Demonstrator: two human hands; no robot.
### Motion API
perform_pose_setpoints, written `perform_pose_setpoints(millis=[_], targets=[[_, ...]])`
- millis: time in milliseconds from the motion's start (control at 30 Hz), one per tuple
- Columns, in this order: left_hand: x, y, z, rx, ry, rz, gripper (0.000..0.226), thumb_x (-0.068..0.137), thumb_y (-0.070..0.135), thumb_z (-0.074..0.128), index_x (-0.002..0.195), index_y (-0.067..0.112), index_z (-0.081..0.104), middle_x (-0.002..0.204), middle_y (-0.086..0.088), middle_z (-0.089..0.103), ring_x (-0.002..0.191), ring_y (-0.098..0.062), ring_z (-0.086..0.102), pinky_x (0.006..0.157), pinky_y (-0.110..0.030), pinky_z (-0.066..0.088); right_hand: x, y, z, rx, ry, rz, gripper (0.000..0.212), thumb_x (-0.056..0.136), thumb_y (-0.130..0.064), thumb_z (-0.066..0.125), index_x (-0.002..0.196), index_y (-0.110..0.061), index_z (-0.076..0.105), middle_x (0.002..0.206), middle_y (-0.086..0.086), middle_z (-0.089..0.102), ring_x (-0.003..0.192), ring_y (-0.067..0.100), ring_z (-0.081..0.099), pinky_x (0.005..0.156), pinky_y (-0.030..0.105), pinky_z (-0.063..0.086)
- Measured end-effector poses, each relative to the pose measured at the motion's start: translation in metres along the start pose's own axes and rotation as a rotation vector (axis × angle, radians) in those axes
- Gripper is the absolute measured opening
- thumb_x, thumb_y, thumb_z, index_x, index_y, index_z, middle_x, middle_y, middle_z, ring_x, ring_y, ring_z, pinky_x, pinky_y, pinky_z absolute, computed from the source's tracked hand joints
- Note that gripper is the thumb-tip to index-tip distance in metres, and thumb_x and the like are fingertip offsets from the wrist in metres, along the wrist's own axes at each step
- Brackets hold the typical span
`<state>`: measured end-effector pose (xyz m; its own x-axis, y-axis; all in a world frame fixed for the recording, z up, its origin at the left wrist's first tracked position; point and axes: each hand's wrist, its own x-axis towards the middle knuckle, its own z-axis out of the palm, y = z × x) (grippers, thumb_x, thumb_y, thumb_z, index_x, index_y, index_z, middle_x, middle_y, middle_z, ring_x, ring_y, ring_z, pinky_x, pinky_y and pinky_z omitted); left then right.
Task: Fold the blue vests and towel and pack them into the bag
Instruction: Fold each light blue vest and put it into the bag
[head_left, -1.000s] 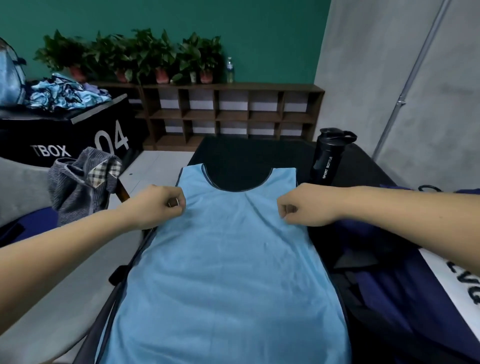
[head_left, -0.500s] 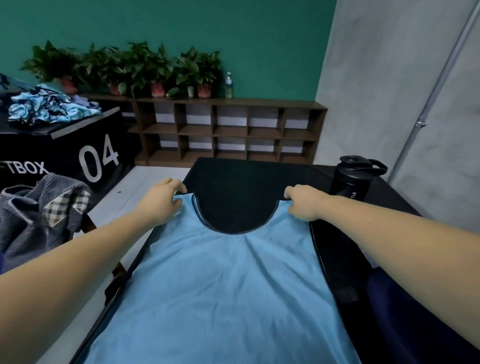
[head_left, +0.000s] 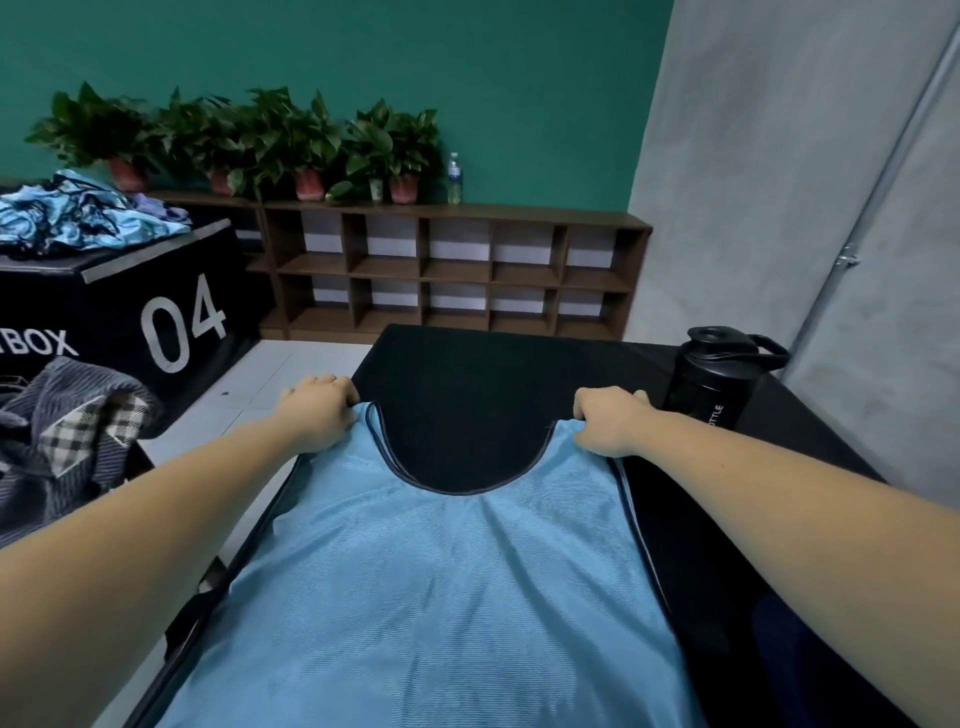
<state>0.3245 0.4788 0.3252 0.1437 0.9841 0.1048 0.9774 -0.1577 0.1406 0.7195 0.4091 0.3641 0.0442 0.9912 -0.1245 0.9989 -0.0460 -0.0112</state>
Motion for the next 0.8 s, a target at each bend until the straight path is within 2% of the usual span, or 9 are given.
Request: perform_pose_setpoints(millis=[67, 133, 267, 333, 433, 567, 733, 800], targets=[[-0.002, 0.0, -0.007, 0.064, 0.022, 0.003, 0.017, 0.105, 0.033, 0.054, 0.116, 0.026, 0.065, 0.119, -0.002, 0.059, 0.12, -0.028, 0.049, 0.098, -0.044, 0.035, -0.006, -0.004, -0.007, -0.01, -0.008, -0.013, 0.01, 0.087, -0.015, 0.056, 0.095, -0.021, 0.056, 0.098, -0.001, 0.067, 0.094, 0.023, 0.059, 0.096, 0.044, 0.032], [-0.008, 0.0, -0.017, 0.089, 0.089, 0.019, 0.017, 0.104, 0.032, 0.053, 0.111, 0.027, 0.069, 0.112, 0.0, 0.057, 0.117, -0.028, 0.049, 0.096, -0.043, 0.035, -0.015, -0.008, -0.017, -0.009, 0.0, -0.047, 0.006, 0.086, -0.015, 0.056, 0.088, -0.02, 0.054, 0.093, -0.001, 0.063, 0.087, 0.023, 0.056, 0.09, 0.042, 0.035], [-0.037, 0.003, -0.055, 0.076, 0.166, 0.044, 0.013, 0.102, 0.039, 0.059, 0.105, 0.03, 0.067, 0.114, 0.002, 0.053, 0.121, -0.026, 0.046, 0.096, -0.045, 0.034, -0.044, -0.012, -0.047, 0.033, -0.027, -0.147, 0.012, 0.088, -0.019, 0.063, 0.085, -0.018, 0.051, 0.09, 0.002, 0.059, 0.078, 0.022, 0.051, 0.068, 0.034, 0.041], [-0.057, 0.004, -0.076, 0.084, 0.184, 0.085, 0.012, 0.102, 0.041, 0.059, 0.103, 0.03, 0.065, 0.113, 0.005, 0.053, 0.12, -0.024, 0.046, 0.093, -0.044, 0.03, -0.065, -0.015, -0.064, 0.034, -0.002, -0.194, 0.015, 0.09, -0.022, 0.067, 0.086, -0.016, 0.054, 0.09, 0.001, 0.06, 0.077, 0.02, 0.052, 0.063, 0.032, 0.041], [-0.093, 0.005, -0.111, 0.057, 0.209, 0.134, 0.011, 0.101, 0.04, 0.061, 0.098, 0.03, 0.064, 0.105, 0.008, 0.058, 0.115, -0.022, 0.049, 0.091, -0.043, 0.028, -0.103, -0.02, -0.088, 0.065, 0.043, -0.236, 0.013, 0.088, -0.022, 0.068, 0.089, -0.015, 0.057, 0.088, 0.001, 0.065, 0.075, 0.018, 0.055, 0.06, 0.032, 0.042], [-0.145, 0.007, -0.153, 0.016, 0.165, 0.177, 0.013, 0.101, 0.042, 0.063, 0.092, 0.033, 0.061, 0.1, 0.015, 0.065, 0.107, -0.018, 0.05, 0.092, -0.042, 0.029, -0.16, -0.024, -0.109, 0.093, 0.096, -0.284, 0.01, 0.087, -0.021, 0.07, 0.089, -0.018, 0.06, 0.085, -0.001, 0.066, 0.077, 0.018, 0.059, 0.059, 0.032, 0.043], [-0.218, 0.014, -0.188, -0.016, 0.1, 0.221, 0.014, 0.099, 0.041, 0.068, 0.087, 0.035, 0.062, 0.098, 0.018, 0.068, 0.088, -0.011, 0.06, 0.088, -0.043, 0.044, -0.237, -0.029, -0.117, 0.136, 0.123, -0.361, 0.014, 0.085, -0.022, 0.073, 0.086, -0.026, 0.06, 0.081, -0.006, 0.066, 0.073, 0.016, 0.059, 0.058, 0.029, 0.041], [-0.248, 0.016, -0.196, -0.058, 0.066, 0.242, 0.014, 0.098, 0.036, 0.07, 0.086, 0.033, 0.064, 0.095, 0.016, 0.07, 0.086, -0.004, 0.062, 0.08, -0.037, 0.046, -0.267, -0.032, -0.115, 0.164, 0.119, -0.39, 0.016, 0.085, -0.021, 0.074, 0.086, -0.029, 0.06, 0.08, -0.008, 0.067, 0.072, 0.012, 0.06, 0.059, 0.028, 0.043]])
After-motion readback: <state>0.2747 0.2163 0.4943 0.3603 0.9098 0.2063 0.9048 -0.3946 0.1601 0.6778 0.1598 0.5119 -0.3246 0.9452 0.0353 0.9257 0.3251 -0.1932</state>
